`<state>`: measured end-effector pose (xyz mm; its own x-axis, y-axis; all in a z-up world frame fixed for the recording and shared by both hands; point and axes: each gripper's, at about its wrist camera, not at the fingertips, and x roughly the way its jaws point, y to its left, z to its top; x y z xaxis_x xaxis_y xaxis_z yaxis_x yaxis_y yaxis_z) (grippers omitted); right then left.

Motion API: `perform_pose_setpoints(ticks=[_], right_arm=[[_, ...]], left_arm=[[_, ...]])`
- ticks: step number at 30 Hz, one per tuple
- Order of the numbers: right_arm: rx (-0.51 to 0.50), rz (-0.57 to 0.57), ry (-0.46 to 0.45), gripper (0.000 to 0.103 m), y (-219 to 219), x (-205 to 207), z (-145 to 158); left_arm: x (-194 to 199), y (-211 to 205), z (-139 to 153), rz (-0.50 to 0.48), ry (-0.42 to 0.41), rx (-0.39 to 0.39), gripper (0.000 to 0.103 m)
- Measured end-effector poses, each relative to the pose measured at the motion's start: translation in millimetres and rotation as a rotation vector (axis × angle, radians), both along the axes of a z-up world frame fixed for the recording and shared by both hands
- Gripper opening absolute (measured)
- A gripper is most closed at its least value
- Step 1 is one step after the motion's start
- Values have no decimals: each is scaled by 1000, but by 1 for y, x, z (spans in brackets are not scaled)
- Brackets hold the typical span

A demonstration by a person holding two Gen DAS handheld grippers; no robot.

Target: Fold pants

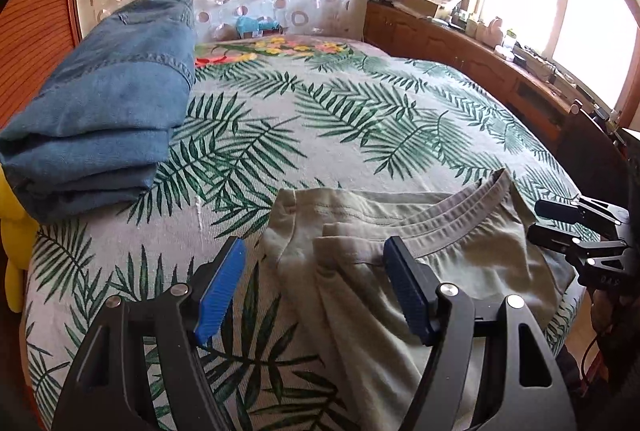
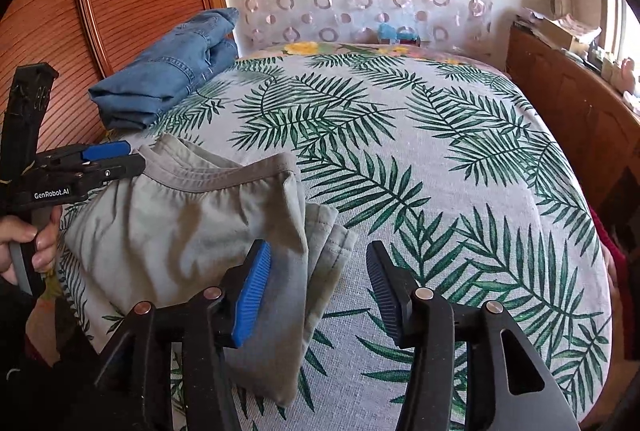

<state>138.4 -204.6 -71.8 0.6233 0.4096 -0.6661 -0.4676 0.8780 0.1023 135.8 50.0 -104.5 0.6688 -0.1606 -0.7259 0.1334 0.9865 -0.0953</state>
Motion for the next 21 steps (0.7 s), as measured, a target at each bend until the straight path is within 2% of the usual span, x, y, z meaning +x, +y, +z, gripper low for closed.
perform_pose_setpoints(ticks=[6, 19, 21], right_arm=[[4, -15, 23, 52, 3, 6, -3], [7, 9, 21, 52, 17, 14, -5], [5, 12, 14, 46, 18, 13, -5]], left_arm=[[3, 2, -11, -3, 22, -11, 72], [3, 3, -12, -7, 20, -24, 73], [3, 3, -12, -7, 20, -23, 73]])
